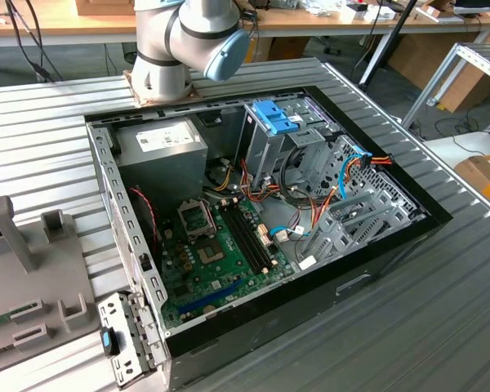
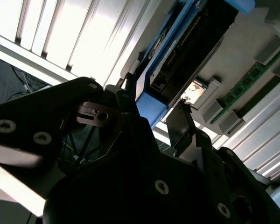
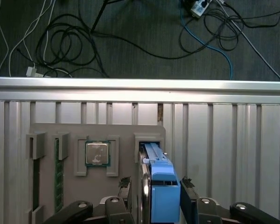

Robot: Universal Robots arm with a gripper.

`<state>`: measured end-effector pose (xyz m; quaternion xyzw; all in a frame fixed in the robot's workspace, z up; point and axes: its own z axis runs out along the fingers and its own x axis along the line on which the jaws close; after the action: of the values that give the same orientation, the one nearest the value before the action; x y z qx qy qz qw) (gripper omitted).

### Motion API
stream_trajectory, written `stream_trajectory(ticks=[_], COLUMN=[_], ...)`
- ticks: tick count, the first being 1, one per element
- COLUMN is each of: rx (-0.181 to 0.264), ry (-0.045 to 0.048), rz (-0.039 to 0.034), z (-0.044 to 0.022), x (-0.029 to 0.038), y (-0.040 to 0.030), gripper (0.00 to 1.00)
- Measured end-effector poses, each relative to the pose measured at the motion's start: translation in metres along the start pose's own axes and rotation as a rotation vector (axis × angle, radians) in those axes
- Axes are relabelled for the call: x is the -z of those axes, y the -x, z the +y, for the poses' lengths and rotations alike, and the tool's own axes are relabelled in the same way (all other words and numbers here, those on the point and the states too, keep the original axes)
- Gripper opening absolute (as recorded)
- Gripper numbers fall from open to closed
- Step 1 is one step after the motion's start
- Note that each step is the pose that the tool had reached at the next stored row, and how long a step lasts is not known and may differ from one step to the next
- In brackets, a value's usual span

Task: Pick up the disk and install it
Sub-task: 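Pick up the disk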

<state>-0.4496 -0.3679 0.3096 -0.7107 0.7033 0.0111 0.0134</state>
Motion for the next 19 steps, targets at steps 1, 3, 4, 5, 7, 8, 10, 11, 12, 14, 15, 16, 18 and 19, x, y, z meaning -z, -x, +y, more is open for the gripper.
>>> stream_trajectory(ticks=[1,3,4,5,7,8,10,11,12,14,15,16,18,19], rx=[0.000,0.000,0.000,0.000,0.000,0.000,0.000,0.000,0.000,0.000,0.000,0.000,0.000,0.000], ry=[0.0000,0.0000,0.0000,0.0000,0.0000,0.0000,0.0002,0.0002,0.0001,0.0000,0.0000,0.0001,0.0000,0.0000], rz=[0.0000,0.0000,-0.0001,0.0000,0.0000,0.0000,0.0001,0.0000,0.0000,0.0000,0.0000,0.0000,0.0000,0.0000], z=[0.0000,0.0000,0.0000,0.0000,0.0000,0.0000,0.0000,0.0000,0.0000,0.0000,0.0000,0.0000,0.0000,0.0000], x=[0.0000,-0.0001,-0.0001,-0.0001,0.0000,-0.0001,0.0000,0.0000,0.0000,-0.0001,0.0000,0.0000,-0.0001,-0.0001], y=[0.0003,0.0018,0.0020,0.0020,0.0021,0.0021,0.0023,0.0023,0.0023,0.0024,0.0024,0.0024,0.0025,0.0025], gripper=[0.53,0.53,0.53,0.53,0.53,0.53,0.38,0.38,0.36,0.36,0.36,0.36,0.36,0.36])
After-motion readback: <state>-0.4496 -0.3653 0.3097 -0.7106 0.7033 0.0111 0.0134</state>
